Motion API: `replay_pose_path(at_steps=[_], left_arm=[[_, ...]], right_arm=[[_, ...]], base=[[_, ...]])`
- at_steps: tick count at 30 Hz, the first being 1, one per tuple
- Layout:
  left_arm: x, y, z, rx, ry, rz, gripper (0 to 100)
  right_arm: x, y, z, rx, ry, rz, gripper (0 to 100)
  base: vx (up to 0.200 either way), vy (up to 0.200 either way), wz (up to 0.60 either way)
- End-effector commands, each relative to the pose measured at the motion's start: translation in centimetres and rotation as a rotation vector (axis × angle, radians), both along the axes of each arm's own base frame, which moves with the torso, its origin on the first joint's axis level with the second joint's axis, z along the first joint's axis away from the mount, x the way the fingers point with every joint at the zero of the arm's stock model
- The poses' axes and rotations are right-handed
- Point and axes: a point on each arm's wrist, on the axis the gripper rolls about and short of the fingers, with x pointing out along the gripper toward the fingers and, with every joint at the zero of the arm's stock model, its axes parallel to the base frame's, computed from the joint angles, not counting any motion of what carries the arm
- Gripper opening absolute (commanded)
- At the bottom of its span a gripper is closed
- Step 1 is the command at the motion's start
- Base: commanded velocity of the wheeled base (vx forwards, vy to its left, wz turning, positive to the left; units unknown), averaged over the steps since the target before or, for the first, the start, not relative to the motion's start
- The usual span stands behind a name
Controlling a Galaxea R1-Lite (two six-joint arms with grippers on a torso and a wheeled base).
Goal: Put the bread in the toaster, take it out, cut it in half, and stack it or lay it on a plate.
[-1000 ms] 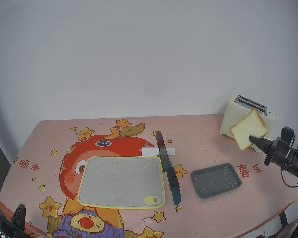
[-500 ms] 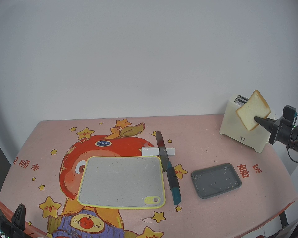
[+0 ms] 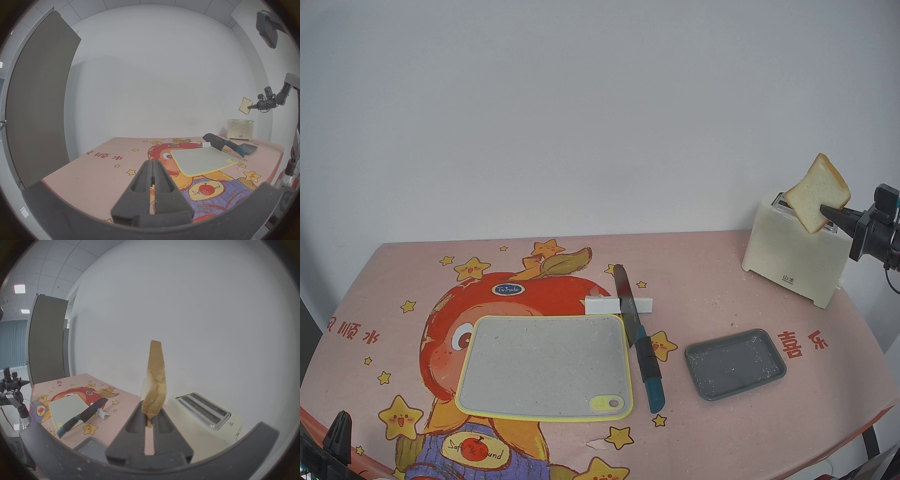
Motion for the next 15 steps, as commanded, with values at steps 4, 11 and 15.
replay_pose_path(at_steps=[4, 11, 15], left_arm=[[0.1, 0.0, -0.5, 0.000, 0.009, 0.001, 0], [0.1, 0.0, -0.5, 0.000, 0.009, 0.000, 0], [0.1, 0.0, -0.5, 0.000, 0.009, 0.000, 0]], right_arm=[[2.6, -2.1, 0.0, -0.044, -0.018, -0.010, 0], [4.1, -3.6, 0.3, -0.039, -0.034, -0.003, 0], [5.1, -5.2, 0.7, -0.028, -0.052, 0.046, 0]], base=[[0.000, 0.000, 0.00], [0.000, 0.000, 0.00], [0.000, 0.000, 0.00]])
